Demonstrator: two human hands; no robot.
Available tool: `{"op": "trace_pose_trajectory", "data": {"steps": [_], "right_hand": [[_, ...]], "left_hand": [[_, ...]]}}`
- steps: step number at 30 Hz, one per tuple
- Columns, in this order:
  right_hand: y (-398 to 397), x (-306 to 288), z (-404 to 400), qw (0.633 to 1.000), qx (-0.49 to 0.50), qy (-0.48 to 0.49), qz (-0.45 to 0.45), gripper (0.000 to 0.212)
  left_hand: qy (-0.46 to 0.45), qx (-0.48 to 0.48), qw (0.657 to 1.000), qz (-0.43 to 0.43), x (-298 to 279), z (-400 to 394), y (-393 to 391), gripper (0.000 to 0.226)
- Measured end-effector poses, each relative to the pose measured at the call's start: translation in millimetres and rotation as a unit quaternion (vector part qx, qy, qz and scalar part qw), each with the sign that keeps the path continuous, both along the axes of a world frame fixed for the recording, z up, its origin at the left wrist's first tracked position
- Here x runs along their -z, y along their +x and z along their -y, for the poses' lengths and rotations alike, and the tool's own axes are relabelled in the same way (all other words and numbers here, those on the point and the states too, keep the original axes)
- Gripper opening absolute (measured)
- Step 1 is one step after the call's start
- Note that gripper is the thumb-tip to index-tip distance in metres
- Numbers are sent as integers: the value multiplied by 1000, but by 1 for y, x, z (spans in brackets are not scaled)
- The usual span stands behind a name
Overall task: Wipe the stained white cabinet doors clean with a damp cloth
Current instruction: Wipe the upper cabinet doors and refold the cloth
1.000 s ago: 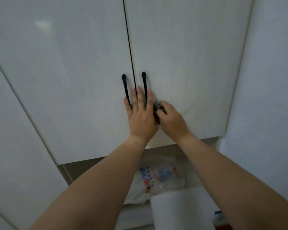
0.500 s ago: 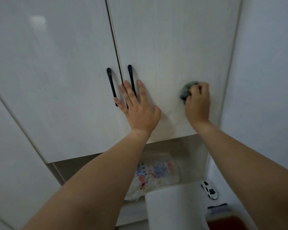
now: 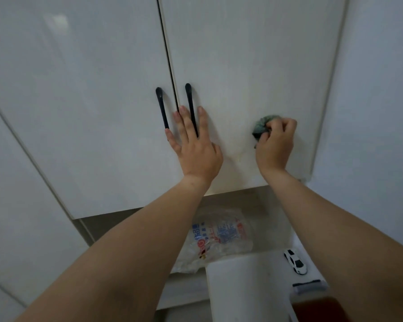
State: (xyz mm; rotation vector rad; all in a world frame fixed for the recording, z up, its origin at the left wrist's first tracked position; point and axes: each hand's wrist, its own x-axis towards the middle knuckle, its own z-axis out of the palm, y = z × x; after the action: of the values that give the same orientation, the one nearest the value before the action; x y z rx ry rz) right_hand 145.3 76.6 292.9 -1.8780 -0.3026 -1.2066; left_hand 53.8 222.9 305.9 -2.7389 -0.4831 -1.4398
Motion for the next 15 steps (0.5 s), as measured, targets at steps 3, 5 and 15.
{"op": "trace_pose_trajectory", "data": {"steps": [3,5,15], "right_hand": [[-15,18,-22,999,2,-48,6,13],[-35,54,-46,986,-58,-154,33,14],[-76,18,-113,953,-237,-169,79,15]], "left_hand": [[13,58,998,36,1,-12,-13,79],[32,123,990,63,10,-25,-23,71],[-182,237,950,90,44,-73,-44,31]]}}
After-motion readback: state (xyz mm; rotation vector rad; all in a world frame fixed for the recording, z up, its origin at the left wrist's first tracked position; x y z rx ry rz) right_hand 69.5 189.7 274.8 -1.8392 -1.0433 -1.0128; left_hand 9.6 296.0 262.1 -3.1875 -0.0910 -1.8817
